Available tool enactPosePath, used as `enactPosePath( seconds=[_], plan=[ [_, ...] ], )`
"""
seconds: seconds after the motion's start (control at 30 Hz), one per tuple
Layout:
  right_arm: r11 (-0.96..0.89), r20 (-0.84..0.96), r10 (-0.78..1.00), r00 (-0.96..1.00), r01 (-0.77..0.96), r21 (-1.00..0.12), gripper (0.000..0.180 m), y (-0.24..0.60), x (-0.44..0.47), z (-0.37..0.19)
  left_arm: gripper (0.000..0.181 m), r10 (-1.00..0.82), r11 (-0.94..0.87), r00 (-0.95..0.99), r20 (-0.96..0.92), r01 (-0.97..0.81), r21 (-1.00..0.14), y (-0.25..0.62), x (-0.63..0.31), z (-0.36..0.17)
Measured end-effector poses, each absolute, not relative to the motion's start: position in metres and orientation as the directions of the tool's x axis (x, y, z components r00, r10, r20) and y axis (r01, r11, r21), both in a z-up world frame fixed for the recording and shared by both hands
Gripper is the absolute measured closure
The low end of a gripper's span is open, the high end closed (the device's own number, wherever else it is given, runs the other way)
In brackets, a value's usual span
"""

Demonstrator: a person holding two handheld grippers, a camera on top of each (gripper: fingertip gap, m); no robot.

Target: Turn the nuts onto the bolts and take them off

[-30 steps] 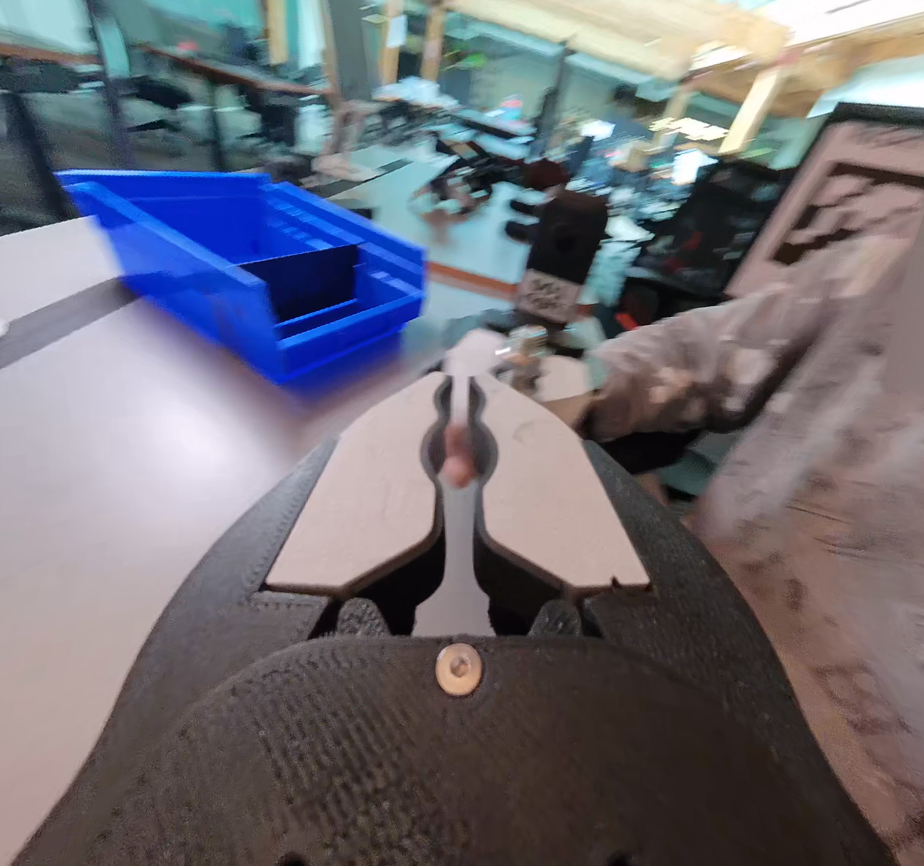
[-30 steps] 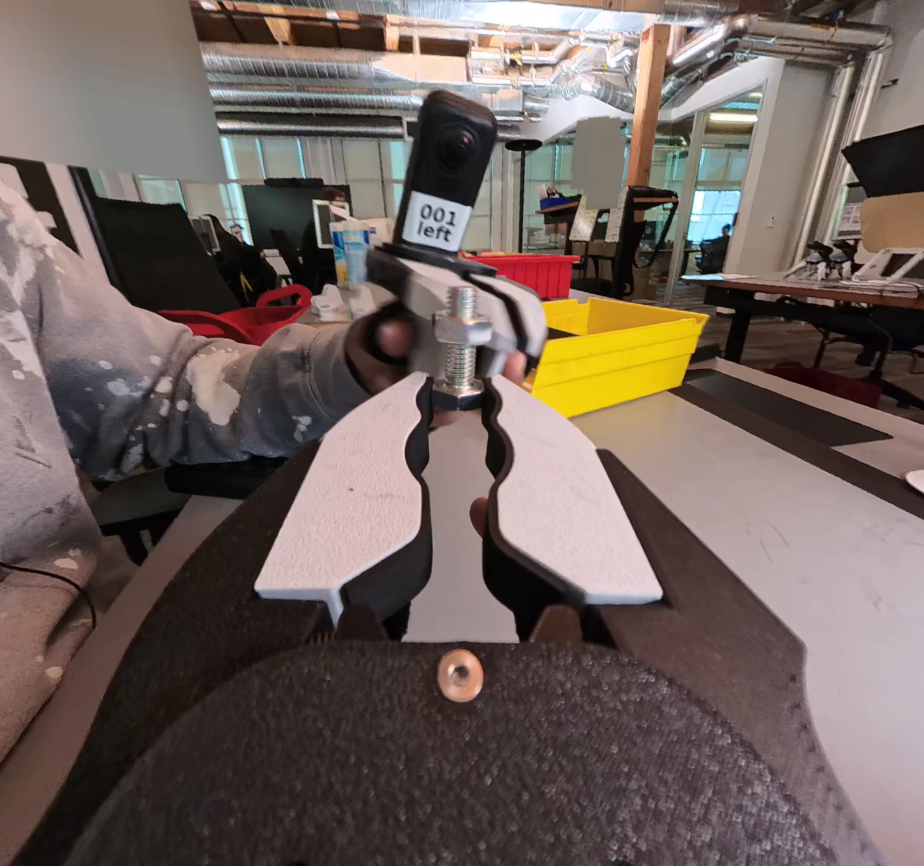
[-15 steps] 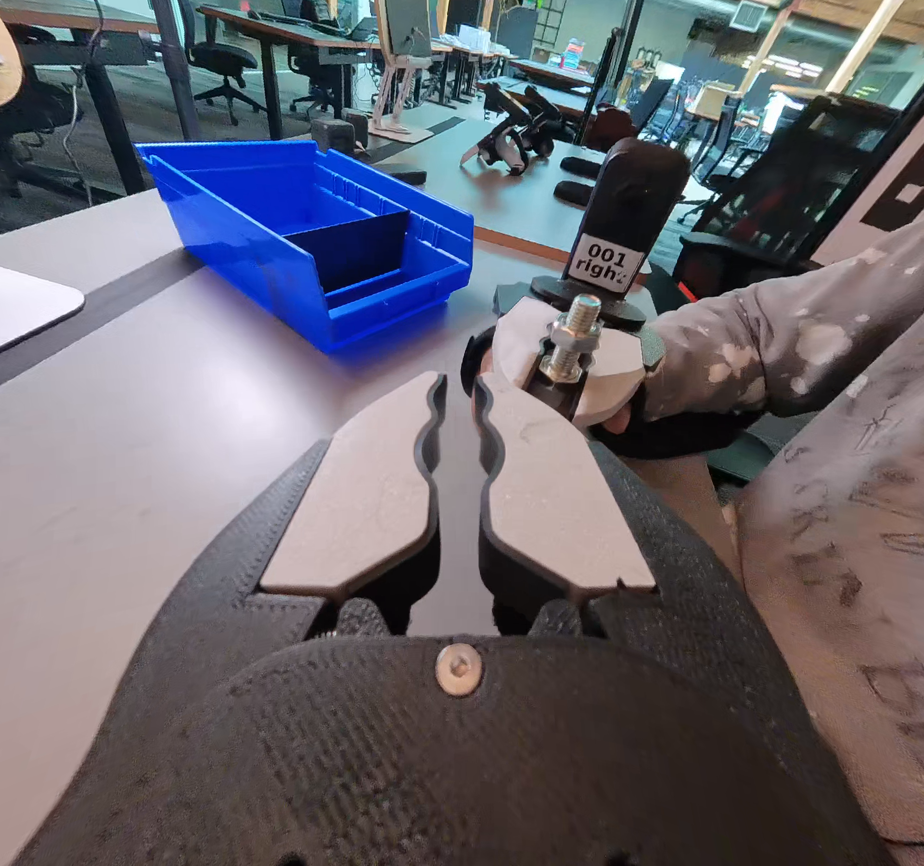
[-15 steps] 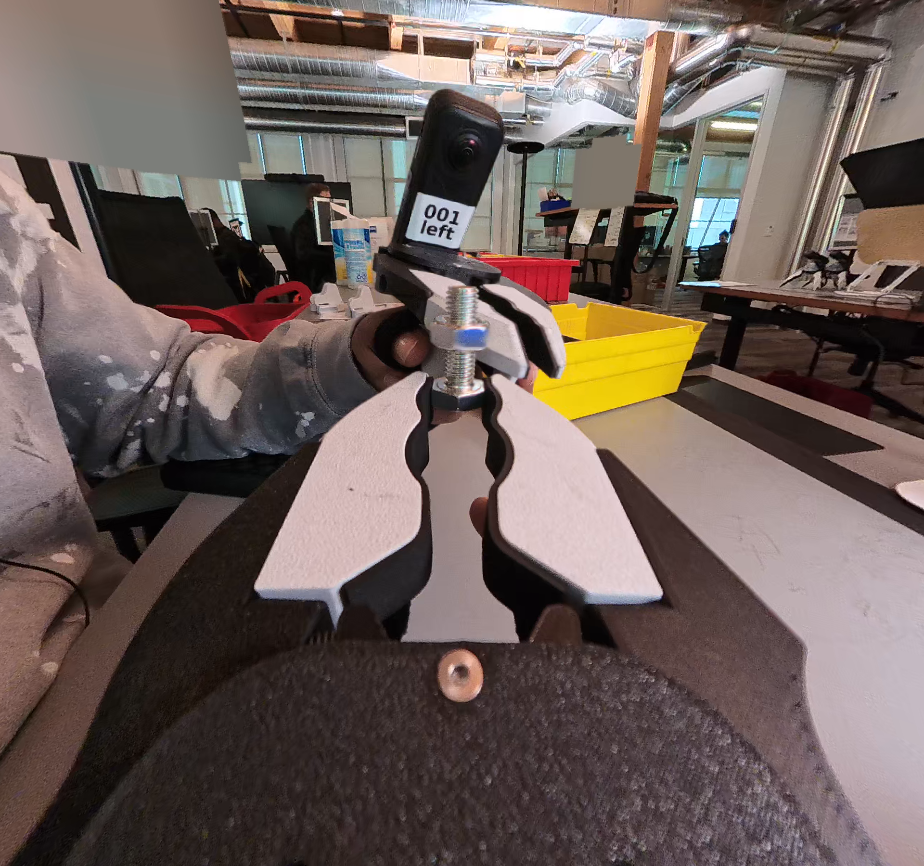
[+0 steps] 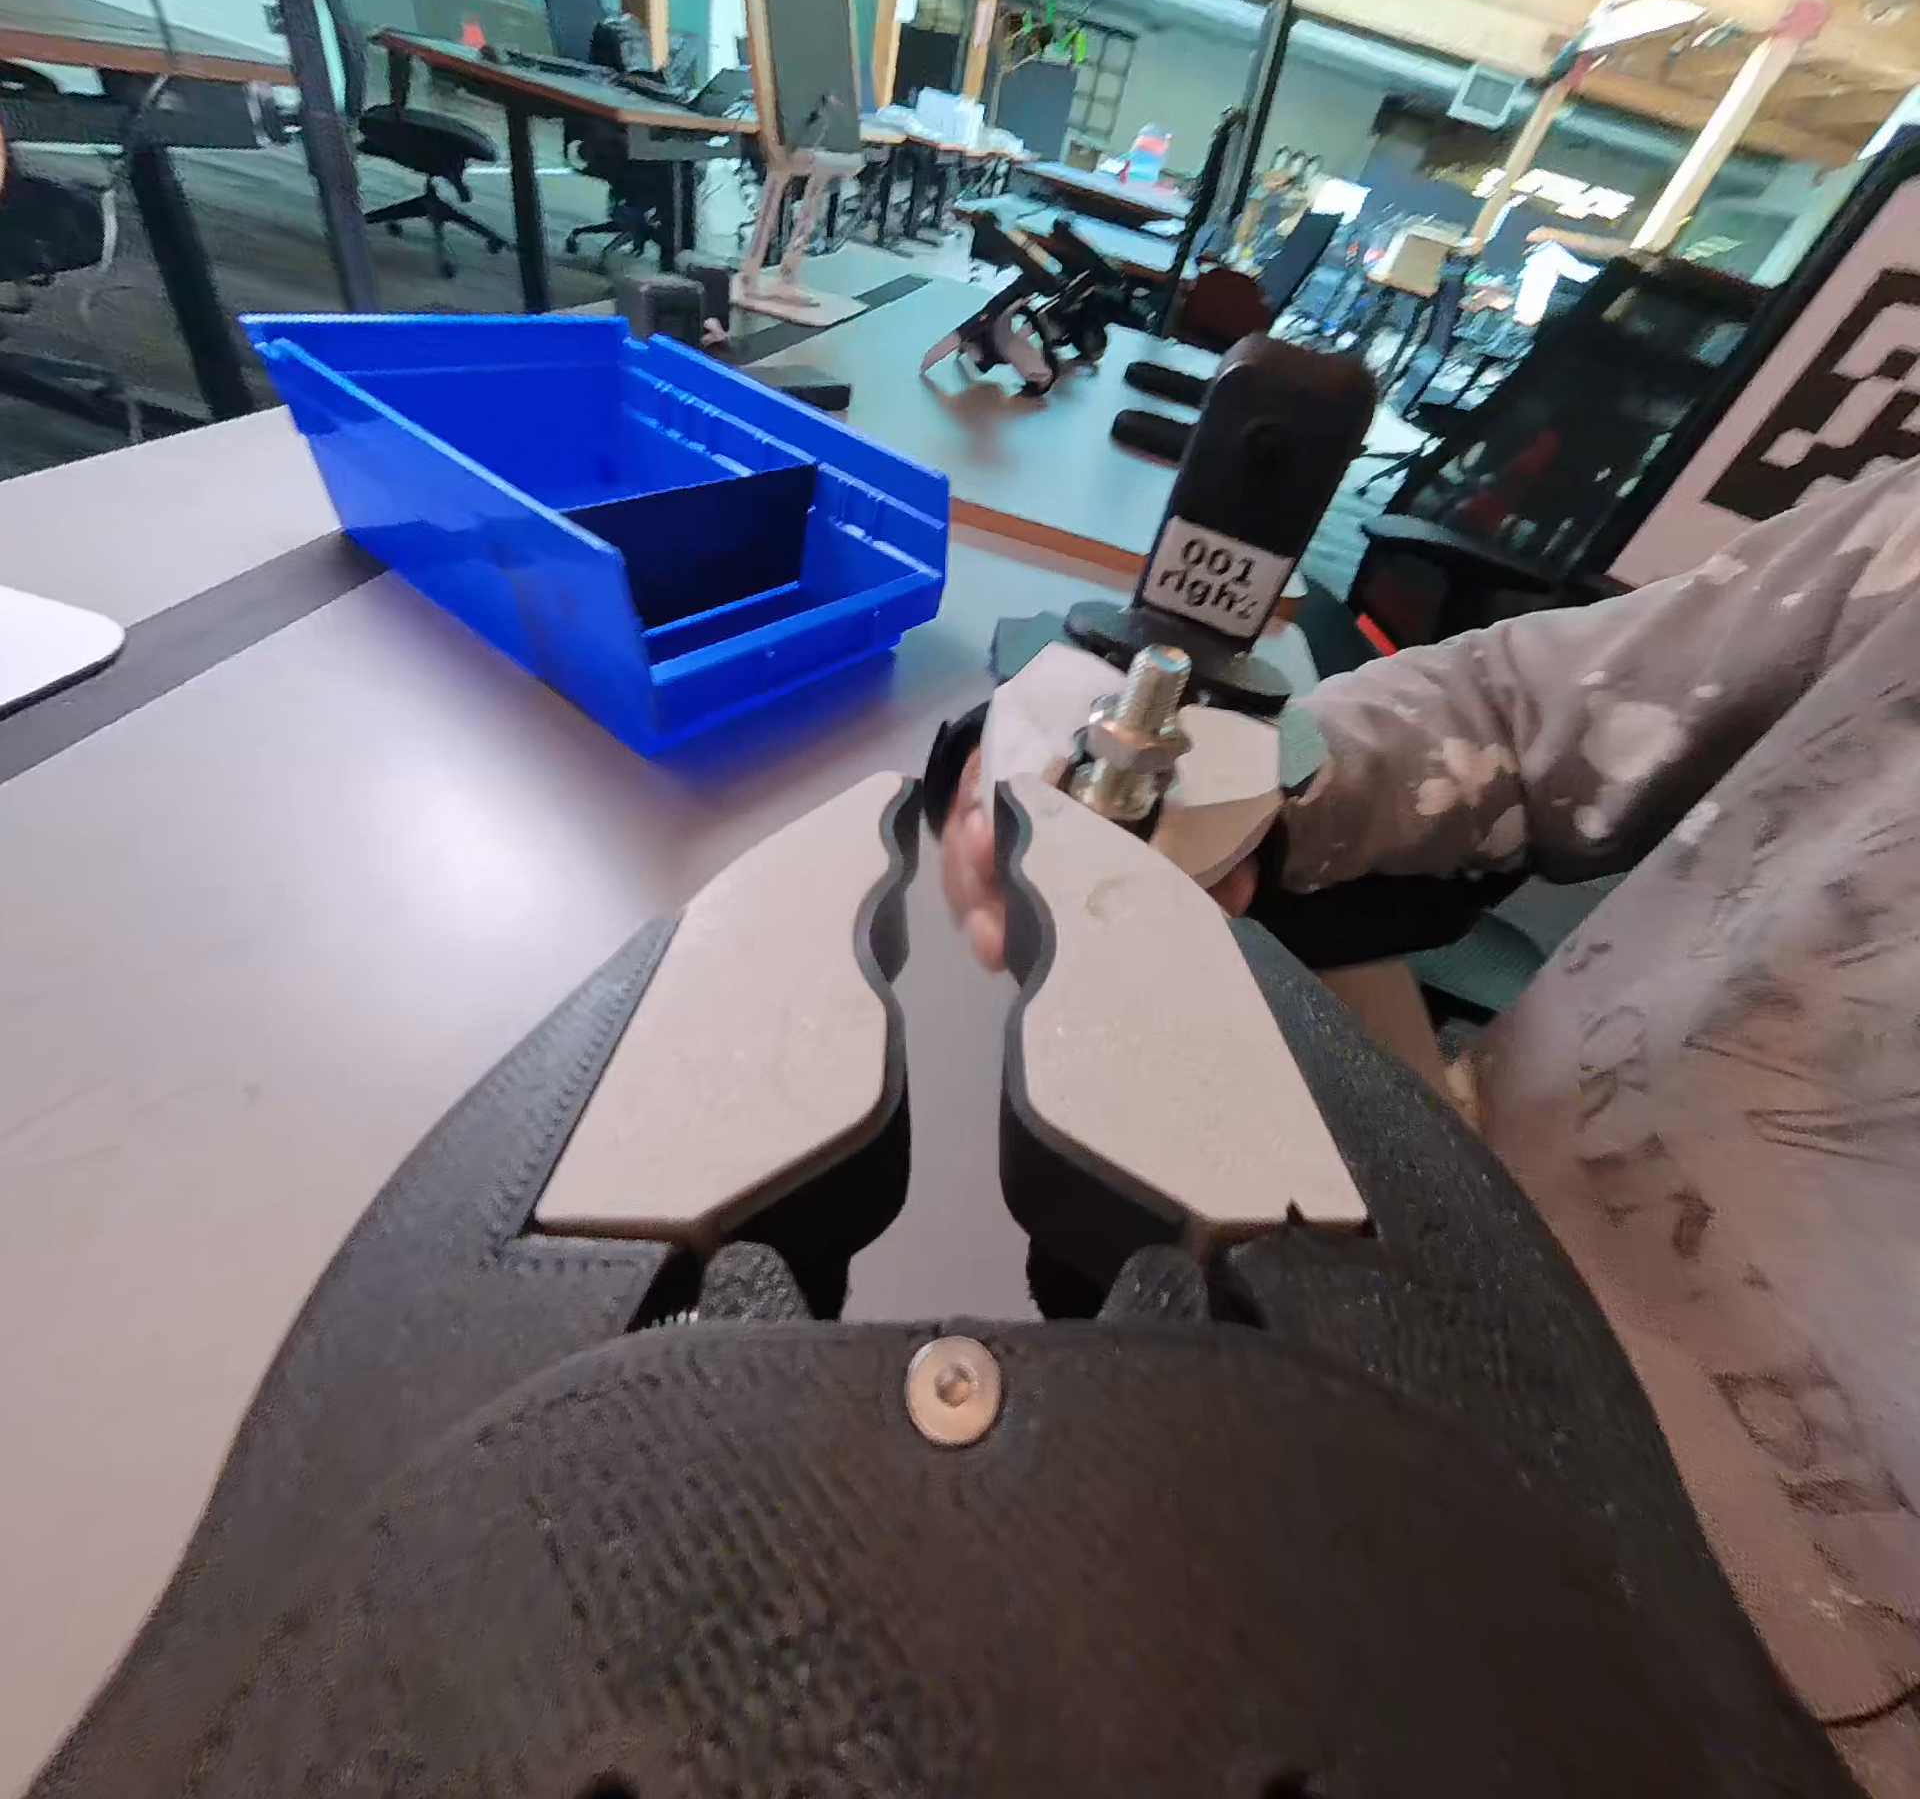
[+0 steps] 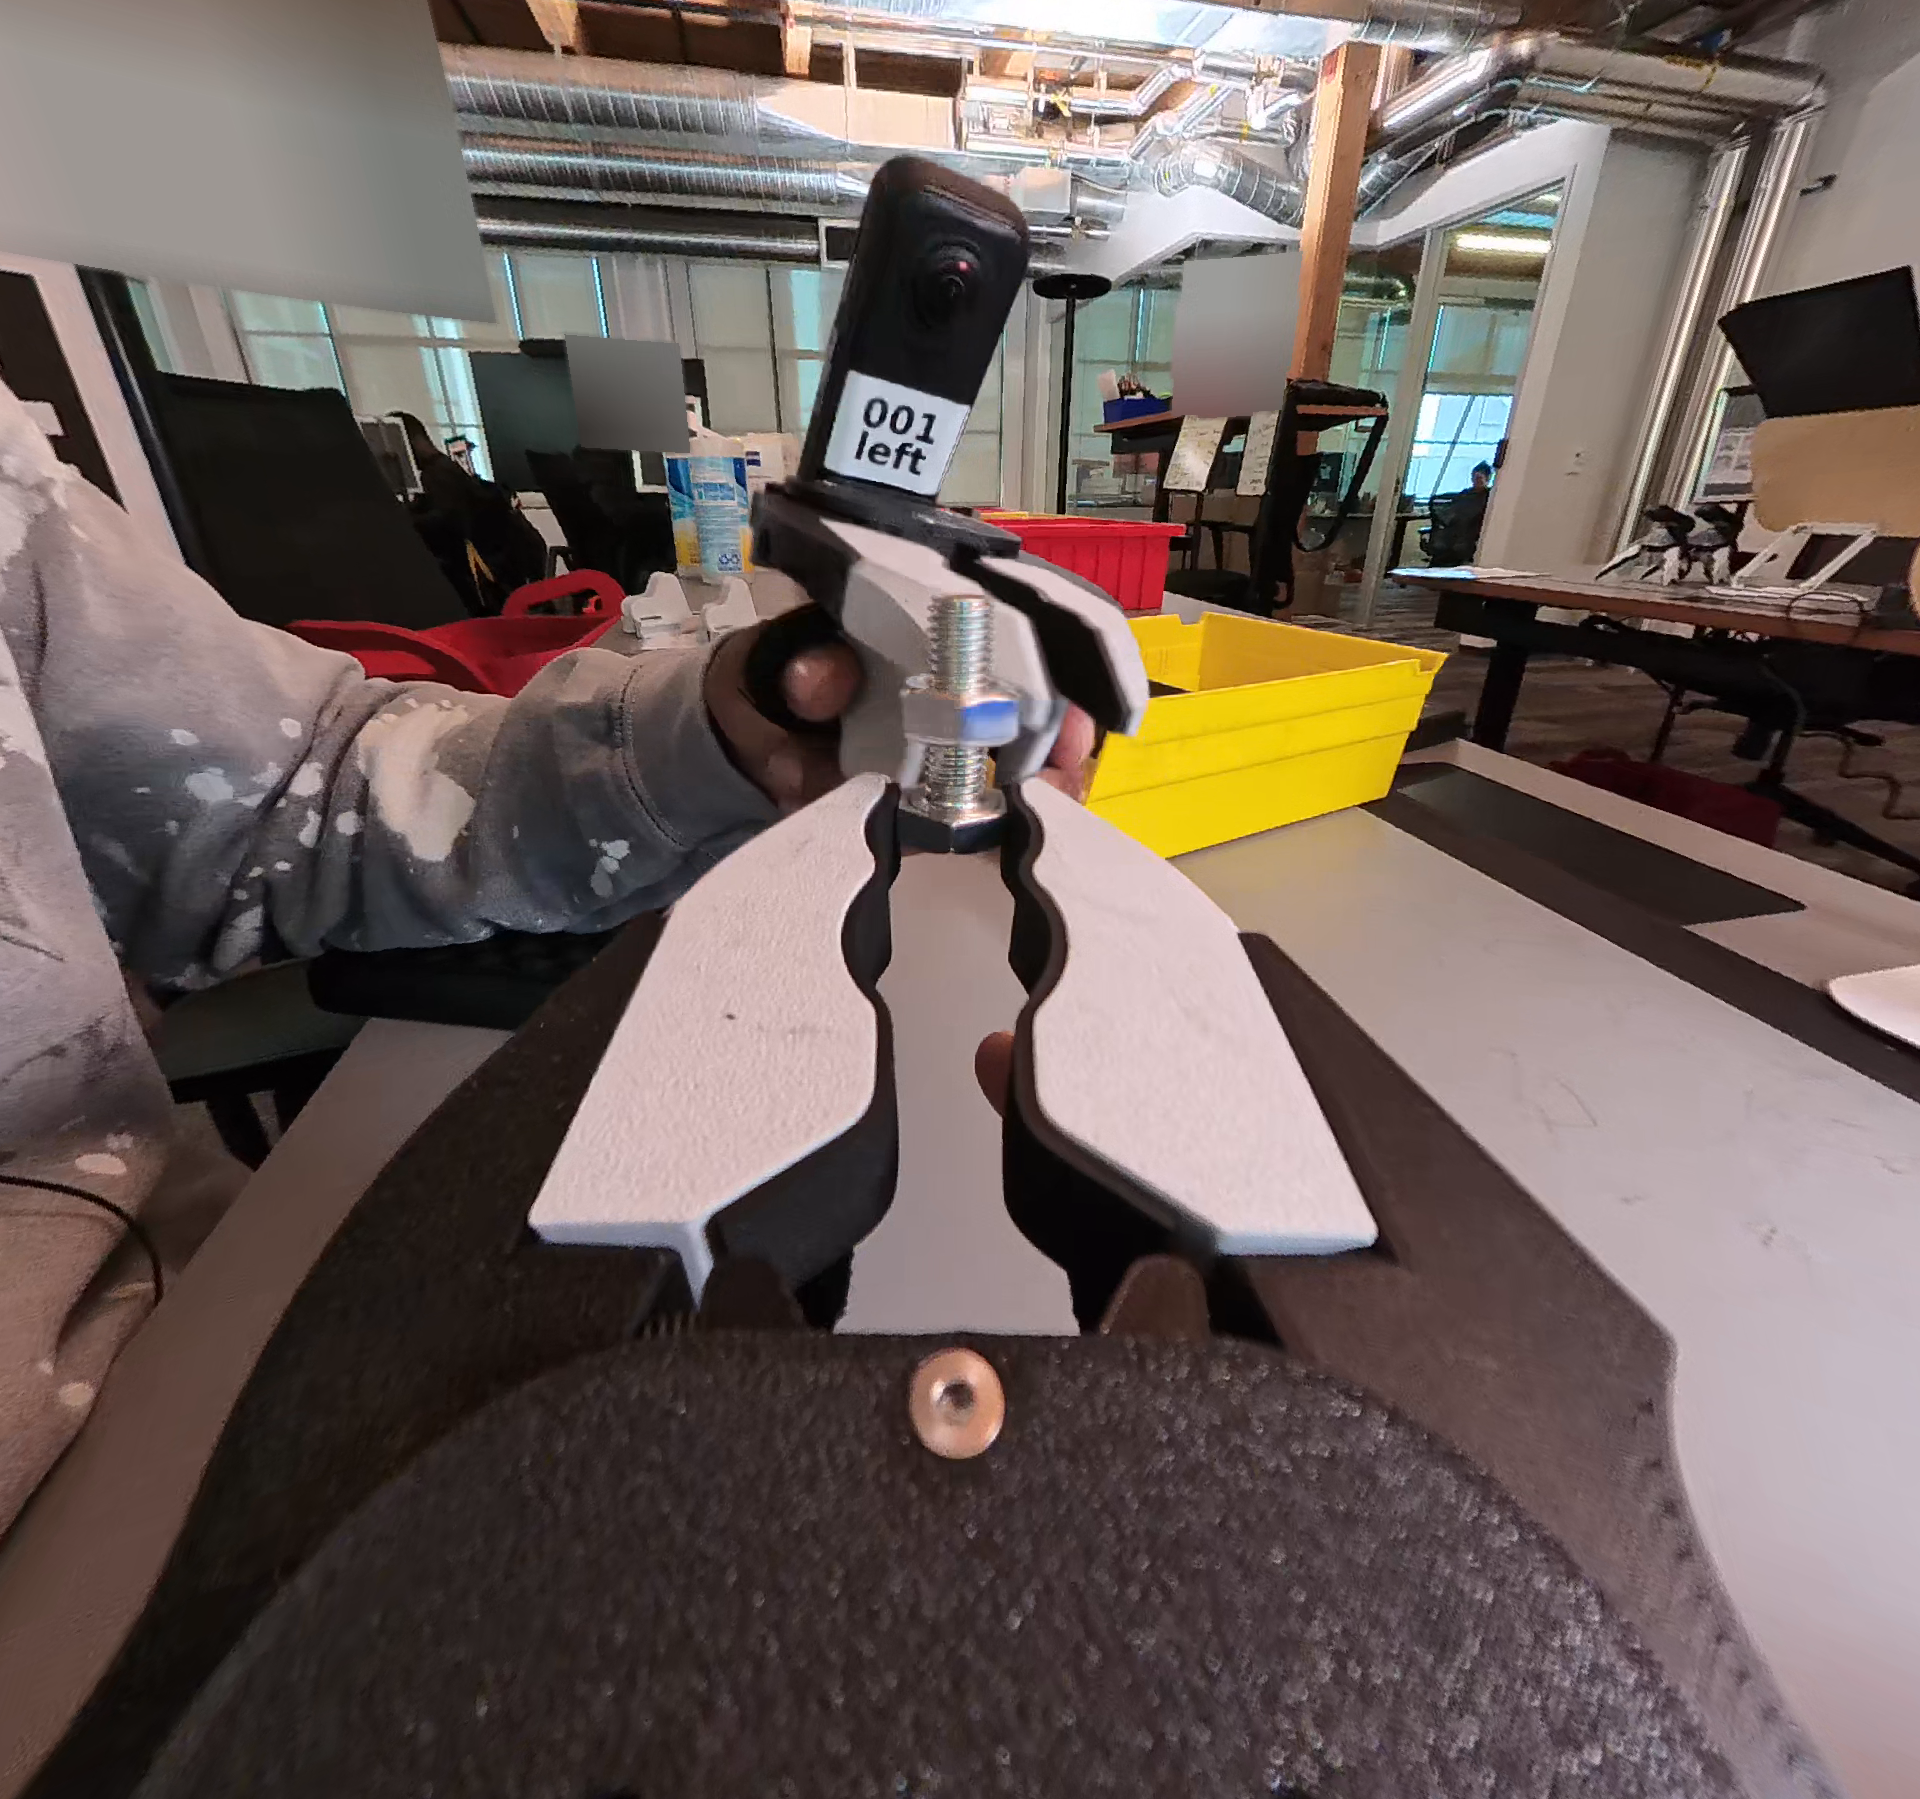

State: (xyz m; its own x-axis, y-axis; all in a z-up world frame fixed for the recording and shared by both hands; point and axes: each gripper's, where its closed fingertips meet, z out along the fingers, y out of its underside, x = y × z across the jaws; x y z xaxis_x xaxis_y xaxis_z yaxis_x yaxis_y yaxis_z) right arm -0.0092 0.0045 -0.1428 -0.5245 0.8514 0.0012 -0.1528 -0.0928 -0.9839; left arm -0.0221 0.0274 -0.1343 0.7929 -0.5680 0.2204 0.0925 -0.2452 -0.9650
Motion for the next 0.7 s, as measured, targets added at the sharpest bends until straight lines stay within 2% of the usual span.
enactPosePath(
  seconds=[0.17,0.27,0.33,0.47,0.57,0.67,0.7],
  plan=[
    [-0.081,-0.005,0.859,-0.512,-0.128,-0.988,0.161,0.005,-0.013,-0.149,0.149,-0.666,-0.231,0.712,0.223,0.088,-0.969,0.018,0.002,-0.128],
    [-0.081,-0.006,0.864,-0.504,-0.127,-0.989,0.161,0.005,-0.013,-0.149,0.152,-0.641,-0.243,0.738,0.209,0.063,-0.968,0.022,0.001,-0.134],
    [-0.100,-0.012,0.854,-0.520,-0.141,-0.985,0.161,0.007,-0.010,-0.146,0.177,-0.544,-0.255,0.816,0.196,0.062,-0.965,0.031,-0.019,-0.138],
    [-0.079,0.000,0.861,-0.508,-0.134,-0.988,0.161,0.007,-0.012,-0.148,0.166,-0.575,-0.235,0.788,0.219,0.097,-0.967,0.026,-0.021,-0.132],
    [-0.075,-0.006,0.864,-0.503,-0.116,-0.990,0.161,0.007,-0.014,-0.152,0.151,-0.653,-0.238,0.723,0.227,0.088,-0.967,0.019,-0.003,-0.130],
    [-0.070,-0.003,0.867,-0.498,-0.116,-0.991,0.161,0.006,-0.014,-0.152,0.150,-0.637,-0.248,0.744,0.201,0.050,-0.968,0.023,0.000,-0.138],
    [-0.077,-0.007,0.869,-0.494,-0.123,-0.989,0.161,0.009,-0.014,-0.151,0.157,-0.621,-0.253,0.756,0.206,0.056,-0.966,0.024,-0.005,-0.137]
  ],
)
